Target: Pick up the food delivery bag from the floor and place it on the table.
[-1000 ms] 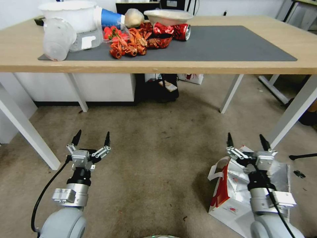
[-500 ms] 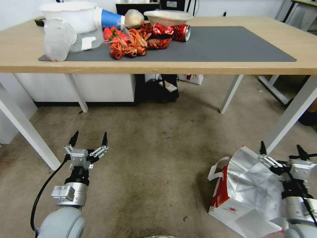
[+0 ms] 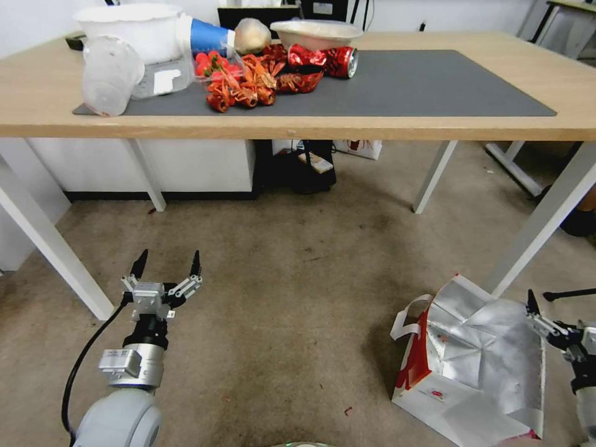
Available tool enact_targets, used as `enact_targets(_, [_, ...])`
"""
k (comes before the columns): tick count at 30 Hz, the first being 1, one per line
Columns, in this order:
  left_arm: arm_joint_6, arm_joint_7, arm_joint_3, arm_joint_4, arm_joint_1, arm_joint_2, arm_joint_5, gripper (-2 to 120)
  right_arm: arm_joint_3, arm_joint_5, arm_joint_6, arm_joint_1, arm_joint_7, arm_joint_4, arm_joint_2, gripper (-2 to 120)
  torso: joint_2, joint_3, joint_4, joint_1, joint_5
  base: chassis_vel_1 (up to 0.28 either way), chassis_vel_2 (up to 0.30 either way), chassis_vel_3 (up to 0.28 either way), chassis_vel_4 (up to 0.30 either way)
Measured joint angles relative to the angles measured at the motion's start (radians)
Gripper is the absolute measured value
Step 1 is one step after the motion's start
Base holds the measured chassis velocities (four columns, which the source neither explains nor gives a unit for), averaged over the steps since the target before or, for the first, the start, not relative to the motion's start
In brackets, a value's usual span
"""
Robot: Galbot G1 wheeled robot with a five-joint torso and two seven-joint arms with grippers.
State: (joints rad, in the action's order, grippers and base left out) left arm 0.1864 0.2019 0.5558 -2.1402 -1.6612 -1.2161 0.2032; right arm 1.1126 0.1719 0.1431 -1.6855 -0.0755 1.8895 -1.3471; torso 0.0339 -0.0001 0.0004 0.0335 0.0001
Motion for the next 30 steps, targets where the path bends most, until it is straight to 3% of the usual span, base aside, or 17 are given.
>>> enact_targets(30, [0.039, 0.006, -0.005, 0.004, -0.019, -0.02, -0.019, 97, -0.038, 0.099, -0.008, 0.108, -0.032, -0.247, 0.068, 97, 0.001, 0.001, 0.0, 0.0, 0.0, 0.0, 0.0, 0.0, 0.0])
